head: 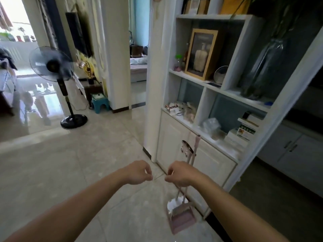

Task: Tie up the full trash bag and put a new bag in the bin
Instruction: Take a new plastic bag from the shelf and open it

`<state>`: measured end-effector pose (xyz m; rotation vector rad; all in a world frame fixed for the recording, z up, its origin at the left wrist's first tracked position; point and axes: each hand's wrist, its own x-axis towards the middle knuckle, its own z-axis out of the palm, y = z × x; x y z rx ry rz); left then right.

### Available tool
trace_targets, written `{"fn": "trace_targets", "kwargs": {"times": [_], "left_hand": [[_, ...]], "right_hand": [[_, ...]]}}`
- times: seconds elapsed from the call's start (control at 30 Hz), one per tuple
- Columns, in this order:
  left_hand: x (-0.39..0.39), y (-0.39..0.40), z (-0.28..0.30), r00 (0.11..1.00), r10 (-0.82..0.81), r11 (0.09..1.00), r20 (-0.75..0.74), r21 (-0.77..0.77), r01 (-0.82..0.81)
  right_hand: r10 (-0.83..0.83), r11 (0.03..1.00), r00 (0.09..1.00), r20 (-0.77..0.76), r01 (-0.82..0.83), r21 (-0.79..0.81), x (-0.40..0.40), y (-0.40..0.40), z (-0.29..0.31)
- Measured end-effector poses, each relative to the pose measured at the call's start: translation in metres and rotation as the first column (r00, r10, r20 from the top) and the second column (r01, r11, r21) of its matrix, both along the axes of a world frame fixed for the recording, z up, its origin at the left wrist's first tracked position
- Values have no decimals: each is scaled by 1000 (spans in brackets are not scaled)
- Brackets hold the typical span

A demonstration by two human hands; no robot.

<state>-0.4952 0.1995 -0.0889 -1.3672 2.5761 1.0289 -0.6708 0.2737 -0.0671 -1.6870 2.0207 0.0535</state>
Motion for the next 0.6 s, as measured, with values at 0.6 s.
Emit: {"fn": "trace_targets", "kwargs": {"times": [0.6], "left_hand": [[-140, -336, -20, 989, -143, 990, -22, -6, 143]], "right_hand": [[-359, 911, 932, 48, 361, -198, -120, -296, -21]]}}
